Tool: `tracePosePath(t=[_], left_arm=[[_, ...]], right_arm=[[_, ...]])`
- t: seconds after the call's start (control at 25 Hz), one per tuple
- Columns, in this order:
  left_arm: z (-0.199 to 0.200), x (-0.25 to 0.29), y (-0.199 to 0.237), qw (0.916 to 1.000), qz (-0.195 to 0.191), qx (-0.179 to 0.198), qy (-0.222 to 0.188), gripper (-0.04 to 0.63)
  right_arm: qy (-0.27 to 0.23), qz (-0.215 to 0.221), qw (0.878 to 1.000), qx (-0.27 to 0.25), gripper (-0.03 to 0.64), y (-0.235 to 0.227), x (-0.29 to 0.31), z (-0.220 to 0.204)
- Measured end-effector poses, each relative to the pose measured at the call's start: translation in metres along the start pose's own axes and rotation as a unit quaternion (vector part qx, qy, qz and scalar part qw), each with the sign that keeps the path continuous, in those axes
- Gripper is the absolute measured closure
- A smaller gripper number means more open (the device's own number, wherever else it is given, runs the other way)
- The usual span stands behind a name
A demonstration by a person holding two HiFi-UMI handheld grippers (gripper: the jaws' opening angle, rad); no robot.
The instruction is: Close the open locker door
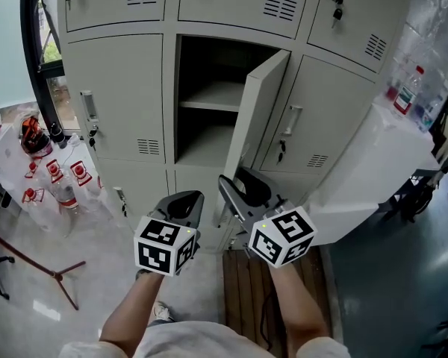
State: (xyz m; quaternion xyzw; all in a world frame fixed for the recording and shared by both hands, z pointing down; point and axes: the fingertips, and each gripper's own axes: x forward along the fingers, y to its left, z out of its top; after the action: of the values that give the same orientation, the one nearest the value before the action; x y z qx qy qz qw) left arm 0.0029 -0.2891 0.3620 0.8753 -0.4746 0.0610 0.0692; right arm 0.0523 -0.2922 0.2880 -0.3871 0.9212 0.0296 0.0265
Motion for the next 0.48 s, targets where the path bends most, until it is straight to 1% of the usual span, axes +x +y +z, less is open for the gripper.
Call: tracePosePath(t=[0.28, 0.48], left_arm=[[0.006, 0.006, 0.033, 0.9999, -0.013, -0.001, -0.006, 0.589], [0.009, 0.008, 0.055, 0.9997, -0.023, -0.003, -0.011, 0.589]], right_arm=[[-0.005, -0.028, 1.000, -0.010, 0.465, 0.008, 0.032, -0.003], [-0.005, -0.062, 0.998, -0.015, 0.465, 0.011, 0.052, -0.004]])
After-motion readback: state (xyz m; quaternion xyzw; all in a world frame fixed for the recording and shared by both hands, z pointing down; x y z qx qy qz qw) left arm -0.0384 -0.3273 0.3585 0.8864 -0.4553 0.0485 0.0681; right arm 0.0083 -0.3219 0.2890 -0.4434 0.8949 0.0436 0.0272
